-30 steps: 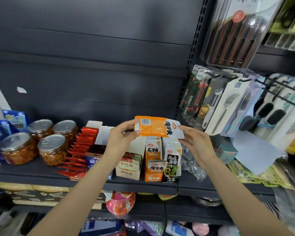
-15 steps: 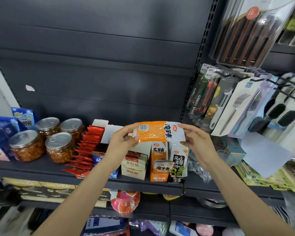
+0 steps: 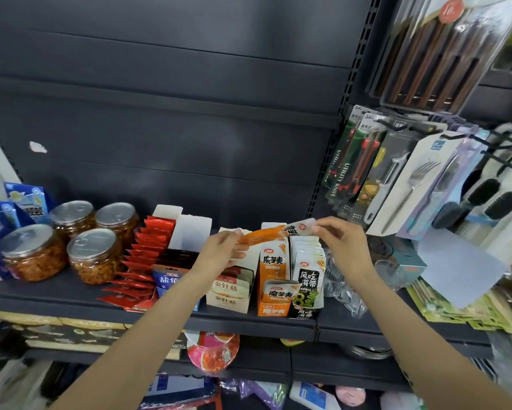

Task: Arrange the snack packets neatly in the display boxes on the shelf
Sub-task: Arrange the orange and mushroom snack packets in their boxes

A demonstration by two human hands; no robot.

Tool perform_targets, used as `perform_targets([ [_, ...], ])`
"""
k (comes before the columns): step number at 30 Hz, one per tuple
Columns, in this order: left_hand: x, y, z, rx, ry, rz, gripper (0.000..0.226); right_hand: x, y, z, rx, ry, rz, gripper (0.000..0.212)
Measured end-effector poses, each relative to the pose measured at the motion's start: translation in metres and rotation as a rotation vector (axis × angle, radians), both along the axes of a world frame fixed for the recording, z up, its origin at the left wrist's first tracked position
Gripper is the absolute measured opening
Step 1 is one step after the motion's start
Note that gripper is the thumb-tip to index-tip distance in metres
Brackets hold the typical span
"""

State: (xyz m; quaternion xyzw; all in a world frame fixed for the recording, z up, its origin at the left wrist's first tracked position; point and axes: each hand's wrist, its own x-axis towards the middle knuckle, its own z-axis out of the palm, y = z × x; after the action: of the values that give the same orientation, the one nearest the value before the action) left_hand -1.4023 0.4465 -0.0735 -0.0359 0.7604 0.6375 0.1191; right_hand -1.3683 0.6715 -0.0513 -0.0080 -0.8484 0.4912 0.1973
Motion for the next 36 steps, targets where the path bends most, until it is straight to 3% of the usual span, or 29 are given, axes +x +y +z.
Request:
perform_targets([
  [3,-0.011,0.001,-0.016,-0.359,0.226,-0.085,0.036,-0.009,0.009,-0.001,0.058,-0.017,-0.031,0.009],
  [7,-0.032,-0.001,-0.032,-0.67,0.447,-0.215,0.046,-0.024,0.019,-0.006,0.31,-0.052,0.0,0.012],
  [14,-0.058,0.007,-0.041,-0.984,0.479,-0.418,0.059,-0.062,0.009,-0.022,0.648,-0.171,0.186,0.022],
  [21,-0.066,0.009,-0.048,-1.003,0.485,-0.422,0.058,-0.093,-0.015,-0.049,0.802,-0.276,0.279,0.018],
  [28,-0.063,0.006,-0.047,-0.937,0.475,-0.404,0.055,-0.105,-0.028,-0.073,0.942,-0.322,0.172,0.022],
  [36,-0.033,-0.012,-0.045,-0.827,0.393,-0.413,0.049,-0.067,-0.023,-0.058,0.523,-0.328,0.191,0.024],
])
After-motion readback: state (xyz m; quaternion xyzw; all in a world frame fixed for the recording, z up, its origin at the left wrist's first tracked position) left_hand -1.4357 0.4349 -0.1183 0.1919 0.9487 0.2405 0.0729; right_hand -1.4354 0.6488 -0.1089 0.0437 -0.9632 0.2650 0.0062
